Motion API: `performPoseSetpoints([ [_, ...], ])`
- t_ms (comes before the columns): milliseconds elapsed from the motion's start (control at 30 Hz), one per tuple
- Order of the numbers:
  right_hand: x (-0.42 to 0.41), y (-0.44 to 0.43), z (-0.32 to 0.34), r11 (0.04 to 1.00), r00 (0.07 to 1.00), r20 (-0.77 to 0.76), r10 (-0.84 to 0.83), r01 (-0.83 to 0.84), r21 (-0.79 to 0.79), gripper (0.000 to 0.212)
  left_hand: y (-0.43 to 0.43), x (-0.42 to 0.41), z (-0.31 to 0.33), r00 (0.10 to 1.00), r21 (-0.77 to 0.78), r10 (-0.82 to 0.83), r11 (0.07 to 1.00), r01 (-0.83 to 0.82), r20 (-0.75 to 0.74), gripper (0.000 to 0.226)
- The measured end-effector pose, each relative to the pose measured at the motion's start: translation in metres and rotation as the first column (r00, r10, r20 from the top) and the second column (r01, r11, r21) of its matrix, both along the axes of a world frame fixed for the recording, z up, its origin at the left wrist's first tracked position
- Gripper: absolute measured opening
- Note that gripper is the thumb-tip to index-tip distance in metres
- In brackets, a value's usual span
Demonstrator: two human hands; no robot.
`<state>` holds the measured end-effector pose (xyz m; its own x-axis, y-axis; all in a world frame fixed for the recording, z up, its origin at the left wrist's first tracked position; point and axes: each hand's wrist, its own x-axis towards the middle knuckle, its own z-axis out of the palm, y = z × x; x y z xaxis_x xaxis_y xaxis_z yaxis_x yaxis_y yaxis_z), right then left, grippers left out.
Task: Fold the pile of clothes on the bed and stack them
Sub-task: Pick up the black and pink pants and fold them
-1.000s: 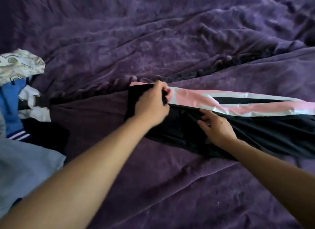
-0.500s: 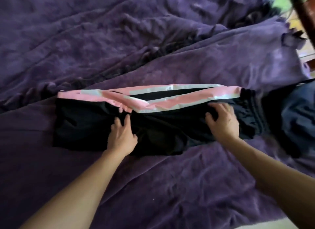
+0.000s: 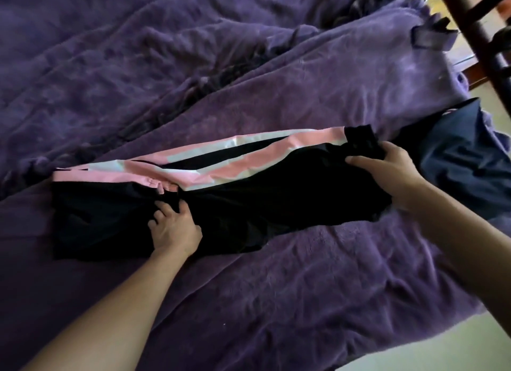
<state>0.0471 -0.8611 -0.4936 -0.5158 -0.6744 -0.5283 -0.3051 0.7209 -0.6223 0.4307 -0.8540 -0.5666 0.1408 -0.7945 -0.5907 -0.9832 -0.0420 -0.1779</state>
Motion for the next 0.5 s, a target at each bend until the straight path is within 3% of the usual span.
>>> performPoseSetpoints([
  [100, 0.046, -0.005, 0.039, 0.980, 0.976, -0.128, 0.178, -0.187, -0.063, 0.055, 0.002, 0.005, 0.011, 0.997, -0.005, 0.008, 1.000, -0.009, -0.073, 0.053],
  [233, 0.144, -0.017, 0.040, 0.914, 0.893, -0.209, 0.399, -0.405, 0.017, 0.061, 0.009, 0.019, 0.021, 0.970, -0.017, 0.041, 0.999, -0.047, -0.239, 0.048],
  [500, 0.311, -0.022, -0.051, 0.714, 0.718, -0.023, 0.696, -0.688, 0.133, 0.049, 0.032, 0.059, 0.025, 0.859, -0.100, 0.077, 0.984, -0.146, -0.506, 0.047],
])
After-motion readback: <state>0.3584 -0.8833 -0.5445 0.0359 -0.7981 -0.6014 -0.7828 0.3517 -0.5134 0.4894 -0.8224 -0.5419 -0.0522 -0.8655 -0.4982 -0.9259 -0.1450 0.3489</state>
